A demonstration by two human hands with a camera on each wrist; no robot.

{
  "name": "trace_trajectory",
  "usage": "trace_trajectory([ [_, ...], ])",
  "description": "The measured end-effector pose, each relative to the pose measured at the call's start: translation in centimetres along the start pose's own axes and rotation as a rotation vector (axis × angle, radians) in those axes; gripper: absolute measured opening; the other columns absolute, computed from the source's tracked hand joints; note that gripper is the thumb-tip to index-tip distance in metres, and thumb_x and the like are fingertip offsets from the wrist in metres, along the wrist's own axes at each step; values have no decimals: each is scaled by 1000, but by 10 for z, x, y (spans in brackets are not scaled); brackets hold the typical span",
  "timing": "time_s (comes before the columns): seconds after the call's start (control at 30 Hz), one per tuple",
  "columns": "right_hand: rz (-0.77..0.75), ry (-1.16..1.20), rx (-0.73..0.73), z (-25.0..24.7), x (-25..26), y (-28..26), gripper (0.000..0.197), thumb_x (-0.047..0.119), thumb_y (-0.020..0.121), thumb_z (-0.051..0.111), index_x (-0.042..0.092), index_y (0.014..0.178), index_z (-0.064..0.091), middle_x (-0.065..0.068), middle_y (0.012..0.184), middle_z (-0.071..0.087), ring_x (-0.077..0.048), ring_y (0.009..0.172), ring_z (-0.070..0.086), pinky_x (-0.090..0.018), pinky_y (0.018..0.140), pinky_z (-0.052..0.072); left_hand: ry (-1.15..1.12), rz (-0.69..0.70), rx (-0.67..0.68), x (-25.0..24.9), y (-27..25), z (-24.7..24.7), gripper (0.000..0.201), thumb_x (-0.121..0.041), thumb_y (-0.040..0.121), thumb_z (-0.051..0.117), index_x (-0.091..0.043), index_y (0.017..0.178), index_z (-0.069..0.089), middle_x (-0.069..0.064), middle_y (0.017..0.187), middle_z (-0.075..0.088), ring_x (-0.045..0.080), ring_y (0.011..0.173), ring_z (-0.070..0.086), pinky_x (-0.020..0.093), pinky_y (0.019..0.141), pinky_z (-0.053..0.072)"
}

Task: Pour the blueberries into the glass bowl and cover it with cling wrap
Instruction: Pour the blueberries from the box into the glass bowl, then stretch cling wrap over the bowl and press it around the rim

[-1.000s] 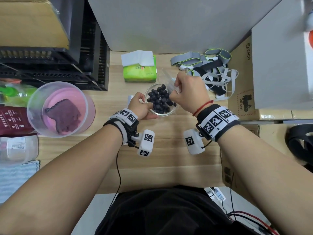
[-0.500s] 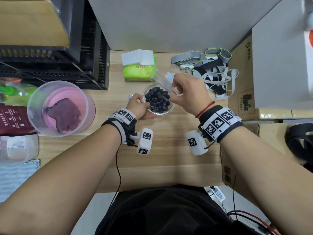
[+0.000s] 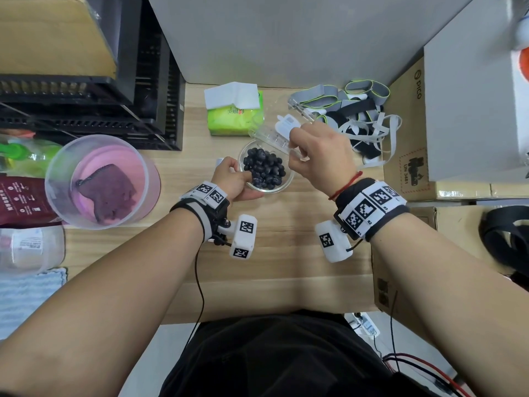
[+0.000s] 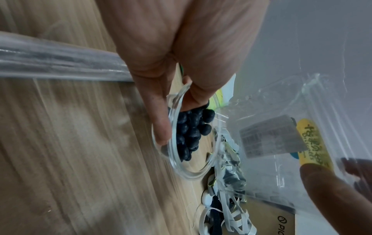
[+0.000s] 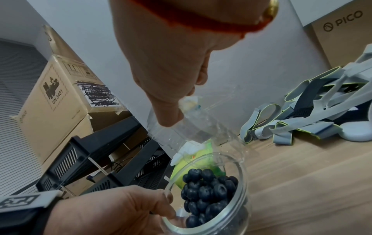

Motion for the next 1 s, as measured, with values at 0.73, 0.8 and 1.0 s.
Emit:
trace_trajectory([
  [0.73, 1054, 597, -2, 53, -131, -73, 37, 59, 59, 67, 25, 70, 57, 6, 71, 62, -29, 82, 70, -50, 79, 58, 291, -159, 37, 47, 6, -21, 43, 11, 76, 66, -20, 92, 41, 15, 125, 55, 39, 98, 68, 52, 72, 61],
  [0.8, 1022, 617, -2, 54, -123, -73, 37, 55, 61, 69, 22, 74, 61, 5, 71, 61, -26, 77, 68, -50, 79, 58, 428, -154, 56, 64, 24, -26, 40, 3, 71, 67, -22, 90, 42, 18, 126, 56, 40, 102, 67, 54, 77, 61],
  [1.0, 887, 594, 59, 58, -106, -66, 31, 45, 70, 79, 18, 81, 66, 11, 66, 54, -9, 64, 52, -31, 68, 49, 577, -125, 79, 46, 6, -15, 40, 4, 78, 70, -21, 95, 43, 11, 108, 57, 34, 90, 70, 52, 71, 62],
])
Point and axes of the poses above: each hand's wrist, its own y-axis towards the middle knuckle, its own z-axis out of the palm, x = y × z, the point moved 7 cm from there along y, towards the middle knuckle
